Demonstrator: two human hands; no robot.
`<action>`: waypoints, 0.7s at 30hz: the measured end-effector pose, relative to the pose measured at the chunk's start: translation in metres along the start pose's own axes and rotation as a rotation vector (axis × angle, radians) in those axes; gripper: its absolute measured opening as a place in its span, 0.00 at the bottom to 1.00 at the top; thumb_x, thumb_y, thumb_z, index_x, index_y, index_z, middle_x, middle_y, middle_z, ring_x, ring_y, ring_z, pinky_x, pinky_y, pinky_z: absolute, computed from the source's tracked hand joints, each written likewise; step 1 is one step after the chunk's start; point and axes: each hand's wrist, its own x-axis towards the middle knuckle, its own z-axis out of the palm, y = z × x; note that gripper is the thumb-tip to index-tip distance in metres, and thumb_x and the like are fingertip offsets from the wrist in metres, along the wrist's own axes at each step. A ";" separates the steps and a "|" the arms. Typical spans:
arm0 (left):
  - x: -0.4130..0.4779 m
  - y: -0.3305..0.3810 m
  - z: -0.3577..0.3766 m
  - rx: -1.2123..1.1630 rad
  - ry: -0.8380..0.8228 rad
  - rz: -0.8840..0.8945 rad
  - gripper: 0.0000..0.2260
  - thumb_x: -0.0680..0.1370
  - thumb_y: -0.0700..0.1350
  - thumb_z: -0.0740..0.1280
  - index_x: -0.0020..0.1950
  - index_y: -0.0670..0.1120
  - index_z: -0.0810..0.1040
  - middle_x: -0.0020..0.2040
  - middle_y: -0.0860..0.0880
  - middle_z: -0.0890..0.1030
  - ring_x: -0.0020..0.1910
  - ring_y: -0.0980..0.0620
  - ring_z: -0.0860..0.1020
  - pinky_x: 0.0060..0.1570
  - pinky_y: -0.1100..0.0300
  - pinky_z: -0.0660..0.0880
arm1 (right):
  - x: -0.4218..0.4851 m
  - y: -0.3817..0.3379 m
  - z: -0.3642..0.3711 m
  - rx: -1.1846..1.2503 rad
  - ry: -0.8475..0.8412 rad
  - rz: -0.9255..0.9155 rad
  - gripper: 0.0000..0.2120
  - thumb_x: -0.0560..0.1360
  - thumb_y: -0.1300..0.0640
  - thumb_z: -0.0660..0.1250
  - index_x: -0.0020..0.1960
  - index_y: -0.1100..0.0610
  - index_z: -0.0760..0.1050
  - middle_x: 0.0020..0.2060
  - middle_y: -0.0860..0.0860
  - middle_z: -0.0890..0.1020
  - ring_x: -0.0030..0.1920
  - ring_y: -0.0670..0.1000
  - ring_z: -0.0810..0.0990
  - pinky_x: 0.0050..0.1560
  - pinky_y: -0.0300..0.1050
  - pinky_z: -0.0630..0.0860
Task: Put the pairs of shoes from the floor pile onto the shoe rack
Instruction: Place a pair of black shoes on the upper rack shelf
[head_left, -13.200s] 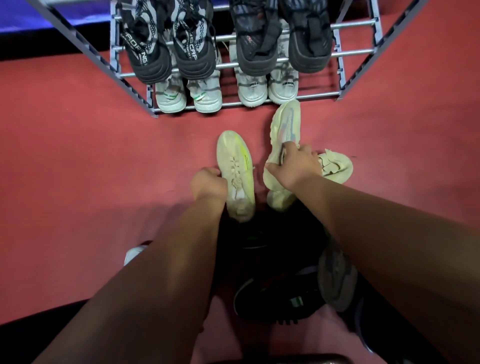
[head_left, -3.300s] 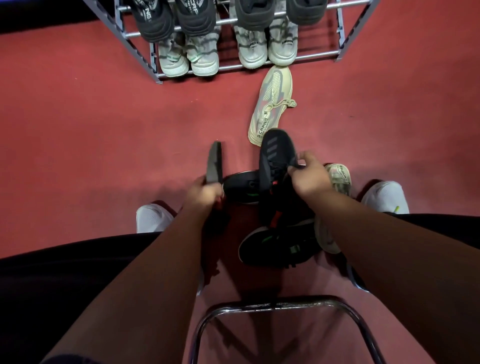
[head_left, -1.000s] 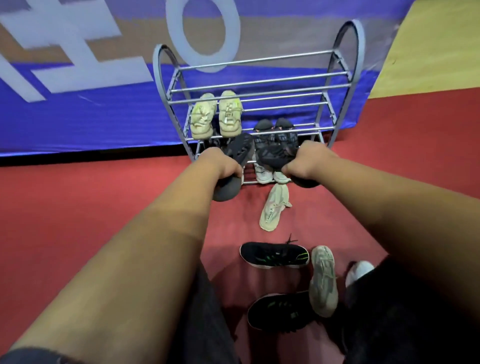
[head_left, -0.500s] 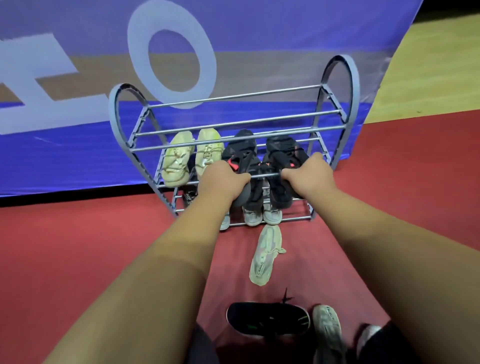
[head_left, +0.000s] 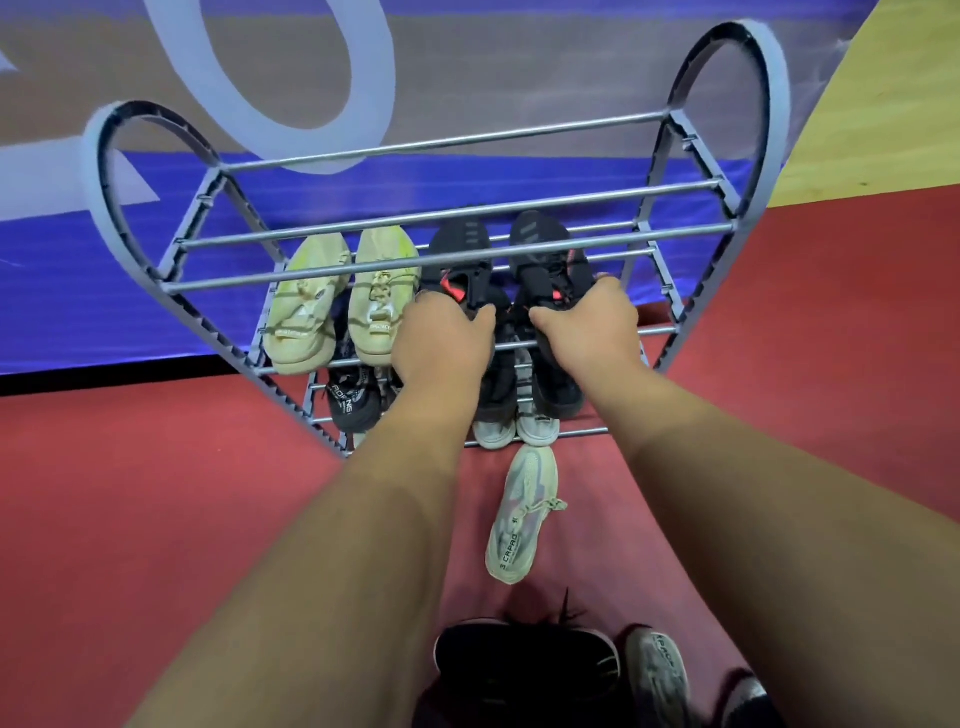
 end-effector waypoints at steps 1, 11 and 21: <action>0.000 -0.002 0.002 0.010 0.007 0.003 0.25 0.74 0.67 0.69 0.47 0.44 0.79 0.45 0.45 0.81 0.42 0.42 0.82 0.31 0.57 0.68 | 0.000 0.001 0.002 0.002 -0.003 -0.007 0.34 0.65 0.40 0.78 0.60 0.61 0.74 0.55 0.56 0.81 0.60 0.62 0.79 0.60 0.58 0.79; -0.008 -0.016 0.001 -0.042 -0.175 0.084 0.51 0.68 0.59 0.81 0.79 0.35 0.60 0.73 0.38 0.69 0.71 0.39 0.72 0.69 0.47 0.73 | -0.005 0.017 -0.007 -0.159 -0.208 -0.122 0.55 0.68 0.46 0.78 0.84 0.61 0.53 0.76 0.59 0.65 0.77 0.64 0.63 0.77 0.57 0.65; -0.005 -0.011 0.008 -0.186 -0.078 0.115 0.50 0.73 0.58 0.78 0.82 0.34 0.56 0.76 0.36 0.68 0.73 0.40 0.71 0.67 0.52 0.72 | 0.009 0.021 0.001 0.012 -0.166 -0.193 0.37 0.65 0.45 0.78 0.69 0.57 0.72 0.53 0.51 0.74 0.51 0.51 0.73 0.50 0.44 0.70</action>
